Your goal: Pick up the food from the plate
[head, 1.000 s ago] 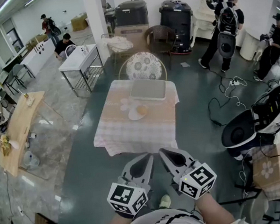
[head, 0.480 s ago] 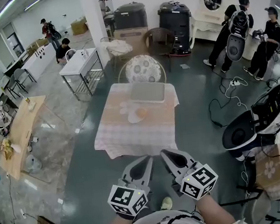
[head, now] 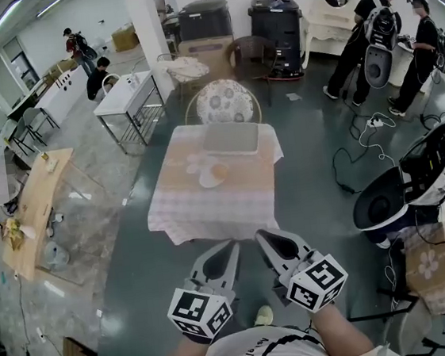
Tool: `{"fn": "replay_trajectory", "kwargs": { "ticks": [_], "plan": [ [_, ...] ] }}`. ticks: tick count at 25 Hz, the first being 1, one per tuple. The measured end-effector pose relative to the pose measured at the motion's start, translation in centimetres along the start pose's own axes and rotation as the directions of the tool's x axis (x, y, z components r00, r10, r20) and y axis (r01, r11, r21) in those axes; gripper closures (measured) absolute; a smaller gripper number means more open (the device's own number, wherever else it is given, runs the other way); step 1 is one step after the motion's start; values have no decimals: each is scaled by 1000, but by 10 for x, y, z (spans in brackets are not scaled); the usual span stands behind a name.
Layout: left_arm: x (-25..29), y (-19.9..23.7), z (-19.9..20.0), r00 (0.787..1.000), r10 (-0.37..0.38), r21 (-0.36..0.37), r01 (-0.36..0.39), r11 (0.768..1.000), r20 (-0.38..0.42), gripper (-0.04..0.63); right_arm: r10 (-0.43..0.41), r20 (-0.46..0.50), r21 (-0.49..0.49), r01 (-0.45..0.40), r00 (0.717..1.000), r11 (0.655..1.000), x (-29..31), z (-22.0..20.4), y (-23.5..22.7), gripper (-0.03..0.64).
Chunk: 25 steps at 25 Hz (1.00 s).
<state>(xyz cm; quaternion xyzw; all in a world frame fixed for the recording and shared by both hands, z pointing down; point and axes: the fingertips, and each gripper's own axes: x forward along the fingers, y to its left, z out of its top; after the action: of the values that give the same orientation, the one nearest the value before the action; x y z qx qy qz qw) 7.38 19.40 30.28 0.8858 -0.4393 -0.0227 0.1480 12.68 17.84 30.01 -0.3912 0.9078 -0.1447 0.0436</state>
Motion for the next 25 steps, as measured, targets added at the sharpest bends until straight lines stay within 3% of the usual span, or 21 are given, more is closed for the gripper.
{"fn": "replay_trajectory", "kwargs": {
  "ticks": [12, 25],
  "plan": [
    [7, 14, -9, 999, 52, 4, -51, 999, -7, 589, 0, -33, 18, 0, 999, 1000, 11, -13, -20, 601],
    [43, 117, 6, 998, 57, 42, -57, 997, 1, 589, -29, -95, -4, 29, 995, 1000, 117, -24, -42, 601]
  ]
}}
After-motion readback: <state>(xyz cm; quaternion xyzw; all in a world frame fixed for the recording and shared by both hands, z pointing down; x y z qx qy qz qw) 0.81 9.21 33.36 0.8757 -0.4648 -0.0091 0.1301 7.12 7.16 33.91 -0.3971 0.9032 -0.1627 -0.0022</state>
